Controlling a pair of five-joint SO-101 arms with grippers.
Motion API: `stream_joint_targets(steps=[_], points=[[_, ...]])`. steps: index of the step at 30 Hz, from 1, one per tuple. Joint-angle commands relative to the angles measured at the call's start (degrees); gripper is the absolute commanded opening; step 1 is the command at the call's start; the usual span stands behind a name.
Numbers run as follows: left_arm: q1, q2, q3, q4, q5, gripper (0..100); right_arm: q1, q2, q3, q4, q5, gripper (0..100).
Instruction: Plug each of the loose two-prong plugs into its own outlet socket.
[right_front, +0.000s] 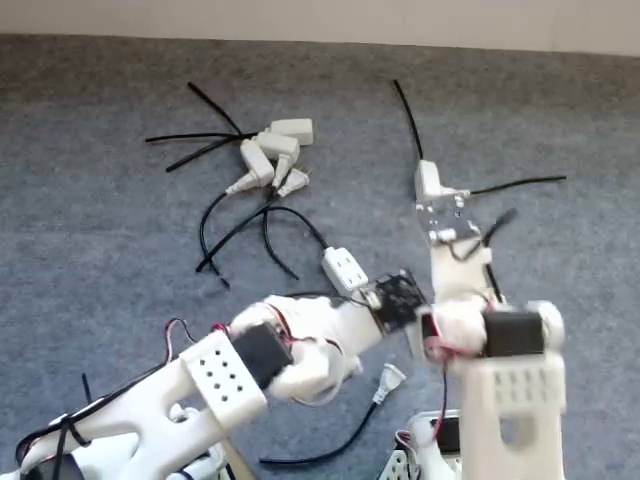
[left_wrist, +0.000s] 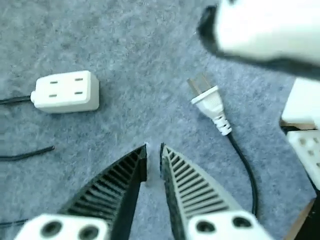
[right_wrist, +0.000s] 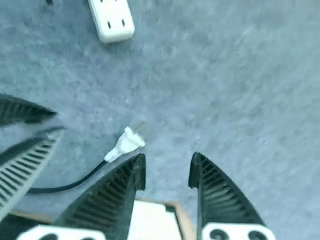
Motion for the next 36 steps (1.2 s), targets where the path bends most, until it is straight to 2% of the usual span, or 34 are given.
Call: stream_joint_targets(steps=[1, 4, 8, 12, 14, 19, 24, 29, 36], points=[[-6.11, -0.31, 3.03, 0.09, -3.34, 7, -3.56, 13.85, -4.09, 2.07, -10.46, 14.5], [-10.51, -0.31, 6.99, -3.78, -4.13, 7, -7.96, 23.34, -6.11, 1.98, -13.1, 14.5], [-14.64, -0.31, 12.0, -13.27, -4.13, 7, -13.23, 31.69, -9.27, 0.48, -13.8, 14.2], [-14.73, -0.31, 17.19, -21.1, -4.48, 7, -14.99, 36.26, -9.27, -5.32, -23.21, 14.2], [-13.93, -0.31, 19.12, -23.65, -5.19, 7, -14.9, 39.08, -9.27, -6.2, -24.79, 14.2], [-11.38, -0.31, 20.62, -24.62, -8.26, 7, -14.99, 49.27, -9.8, -6.37, -25.14, 14.2], [-11.21, -0.31, 20.62, -24.62, -8.44, 7, -14.9, 61.58, -11.21, -8.84, -25.23, 13.5], [-11.21, -0.31, 20.62, -24.7, -8.44, 7, -14.9, 71.08, -12.35, -16.92, -29.54, 4.4], [-11.21, -0.13, 20.79, -25.67, -8.44, 6, -18.07, 74.07, -13.76, -13.67, -29.54, 4.2]])
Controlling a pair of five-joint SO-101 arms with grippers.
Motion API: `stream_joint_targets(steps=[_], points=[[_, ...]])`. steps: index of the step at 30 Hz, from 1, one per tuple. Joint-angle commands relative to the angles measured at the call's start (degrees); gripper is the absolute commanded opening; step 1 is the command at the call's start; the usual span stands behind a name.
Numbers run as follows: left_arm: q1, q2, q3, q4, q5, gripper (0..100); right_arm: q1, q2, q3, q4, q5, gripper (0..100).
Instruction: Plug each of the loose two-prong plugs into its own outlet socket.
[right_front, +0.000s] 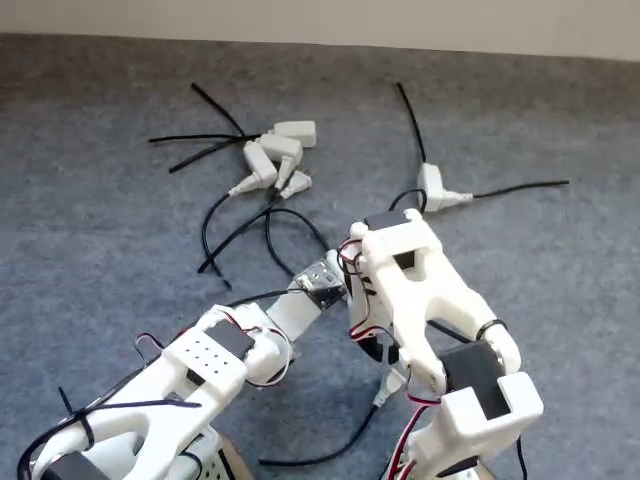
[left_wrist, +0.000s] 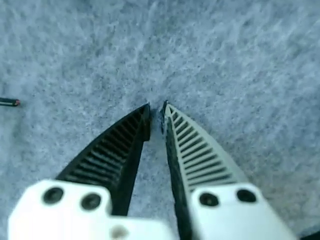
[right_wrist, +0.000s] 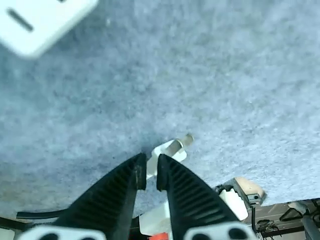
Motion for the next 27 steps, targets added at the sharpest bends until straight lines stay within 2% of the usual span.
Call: stream_joint_targets(steps=[1, 5, 9, 13, 18, 27], points=[[4.18, -2.33, -2.77, -3.78, -1.49, 6, -2.95, 5.76, -2.07, 0.84, -1.05, 4.2], [4.18, -2.33, -2.77, -3.78, -1.49, 7, -1.36, 5.76, -6.46, 5.05, 3.25, 4.3], [4.18, -2.42, -2.77, -3.69, -1.49, 7, 1.45, 6.02, -8.75, 7.6, 0.44, 10.6], [4.18, -2.42, -2.77, -3.69, -1.49, 7, 1.89, 6.11, -7.16, 6.29, 0.44, 12.9], [4.18, -2.42, -2.77, -3.69, -1.49, 7, 1.98, 6.2, -3.65, -0.4, 0.26, 12.6], [4.18, -2.42, -2.77, -3.78, -1.49, 7, 2.15, 6.37, -1.45, -2.33, -0.09, 12.6]])
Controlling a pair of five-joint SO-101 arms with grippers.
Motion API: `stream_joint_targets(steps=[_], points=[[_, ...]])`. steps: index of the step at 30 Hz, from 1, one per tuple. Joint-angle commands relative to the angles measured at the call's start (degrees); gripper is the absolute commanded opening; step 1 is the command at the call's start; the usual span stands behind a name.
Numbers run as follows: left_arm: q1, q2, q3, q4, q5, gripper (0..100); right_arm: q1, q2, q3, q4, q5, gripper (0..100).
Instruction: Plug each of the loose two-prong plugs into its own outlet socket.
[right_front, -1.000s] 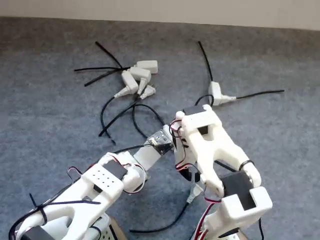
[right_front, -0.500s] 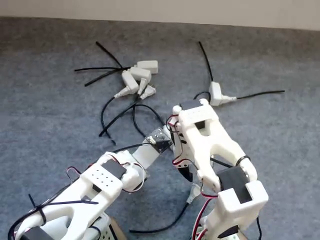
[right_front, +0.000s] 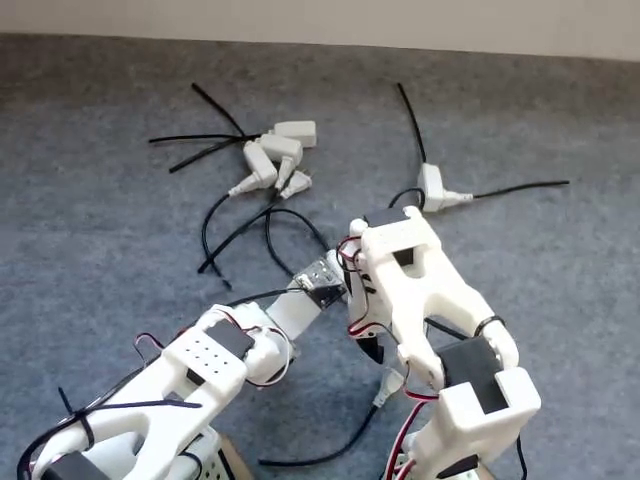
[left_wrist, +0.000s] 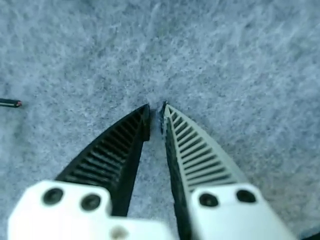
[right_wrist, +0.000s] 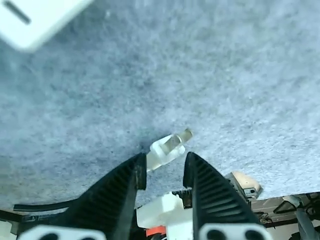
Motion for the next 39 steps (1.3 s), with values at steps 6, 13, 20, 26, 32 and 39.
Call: stream_joint_targets(steps=[6, 13, 20, 26, 32, 39], points=[[4.26, -2.42, -2.77, -3.6, -1.58, 7, 1.71, 9.19, -0.04, -2.07, -1.14, 12.6], [4.26, -2.33, -2.77, -3.6, -1.58, 7, 2.15, 12.62, -4.7, 0.75, -1.14, 5.1], [4.26, -2.33, -2.77, -3.69, -1.58, 7, 1.98, 12.97, -4.44, 1.1, -0.79, 4.8], [4.26, -2.33, -2.77, -3.69, -1.58, 7, 5.14, 12.88, -4.79, 2.42, -0.88, 10.8], [4.26, -2.33, -2.77, -3.69, -1.58, 7, 5.93, 13.14, -4.79, 5.49, -0.7, 14.2], [4.26, -2.33, -2.77, -3.69, -1.58, 7, 6.2, 22.81, -14.37, 14.55, 5.45, 13.5]])
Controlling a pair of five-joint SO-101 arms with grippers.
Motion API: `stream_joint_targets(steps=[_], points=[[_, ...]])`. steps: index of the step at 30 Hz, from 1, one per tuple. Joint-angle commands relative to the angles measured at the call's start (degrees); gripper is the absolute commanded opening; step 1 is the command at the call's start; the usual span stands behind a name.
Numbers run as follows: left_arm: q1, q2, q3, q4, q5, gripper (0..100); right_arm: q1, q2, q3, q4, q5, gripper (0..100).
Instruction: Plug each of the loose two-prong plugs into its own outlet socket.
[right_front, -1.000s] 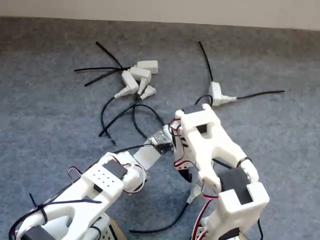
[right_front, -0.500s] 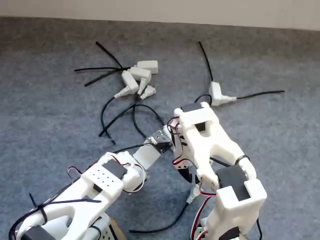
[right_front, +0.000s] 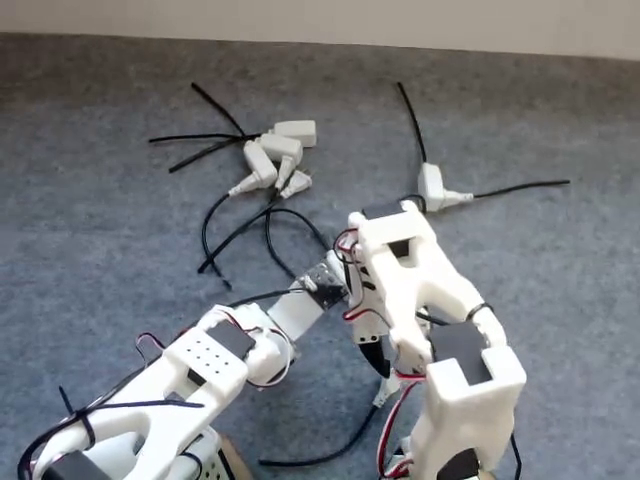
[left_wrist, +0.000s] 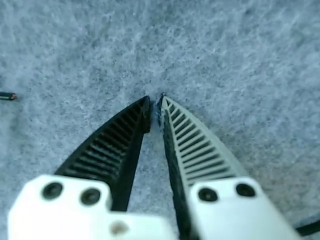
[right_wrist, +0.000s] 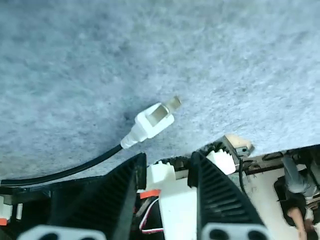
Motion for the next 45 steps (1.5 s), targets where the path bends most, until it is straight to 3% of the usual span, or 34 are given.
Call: stream_joint_targets(steps=[1, 3, 19, 33, 41, 45], points=[[4.18, -2.42, -2.77, -3.69, -1.58, 7, 2.59, 10.33, -6.9, 2.95, 5.19, 10.9], [4.18, -2.42, -2.77, -3.69, -1.58, 7, 3.12, 10.68, -7.6, 2.86, 5.63, 7.7], [4.18, -2.51, -2.77, -3.69, -1.58, 7, 7.52, 8.66, -5.23, 2.77, 13.45, 11.1], [1.63, -2.59, -3.38, -3.87, -1.32, 7, 24.13, -23.16, -5.32, 2.77, 20.31, 12.4], [1.45, -2.68, -3.65, -8.09, 1.23, 7, 28.7, -34.68, -5.23, 2.77, 20.66, 12.4], [-4.26, -2.68, -7.25, -9.32, 4.66, 7, 29.05, -39.69, -5.23, 2.77, 22.42, 12.5]])
